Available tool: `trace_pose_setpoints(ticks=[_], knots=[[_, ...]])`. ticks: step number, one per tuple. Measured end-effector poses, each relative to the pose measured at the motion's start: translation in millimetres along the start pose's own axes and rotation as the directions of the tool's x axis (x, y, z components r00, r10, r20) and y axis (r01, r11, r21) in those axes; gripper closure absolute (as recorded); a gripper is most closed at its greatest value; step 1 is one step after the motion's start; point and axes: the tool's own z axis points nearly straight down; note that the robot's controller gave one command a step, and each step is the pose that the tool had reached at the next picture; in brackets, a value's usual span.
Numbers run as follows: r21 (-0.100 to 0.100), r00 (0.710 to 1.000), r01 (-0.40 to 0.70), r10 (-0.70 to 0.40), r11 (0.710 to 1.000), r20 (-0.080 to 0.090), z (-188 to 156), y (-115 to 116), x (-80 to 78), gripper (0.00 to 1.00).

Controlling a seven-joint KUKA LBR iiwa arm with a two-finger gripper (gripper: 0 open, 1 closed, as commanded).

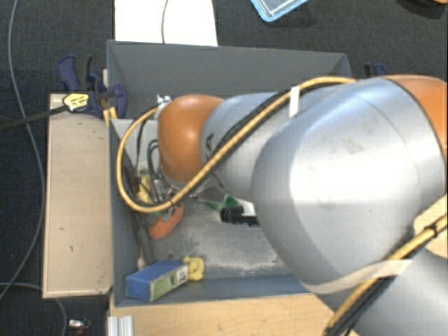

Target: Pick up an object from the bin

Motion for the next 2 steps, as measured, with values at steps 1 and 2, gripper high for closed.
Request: trace_pose_setpoints(ticks=[1, 2], knots=[[0.000, 1.000, 0.001, -0.001, 1.000, -0.001, 0.1, 0.3, 0.6, 1.00], [0.002, 1.000, 0.001, -0.001, 1.000, -0.002, -8.4, -1.1, 1.3, 1.00]])
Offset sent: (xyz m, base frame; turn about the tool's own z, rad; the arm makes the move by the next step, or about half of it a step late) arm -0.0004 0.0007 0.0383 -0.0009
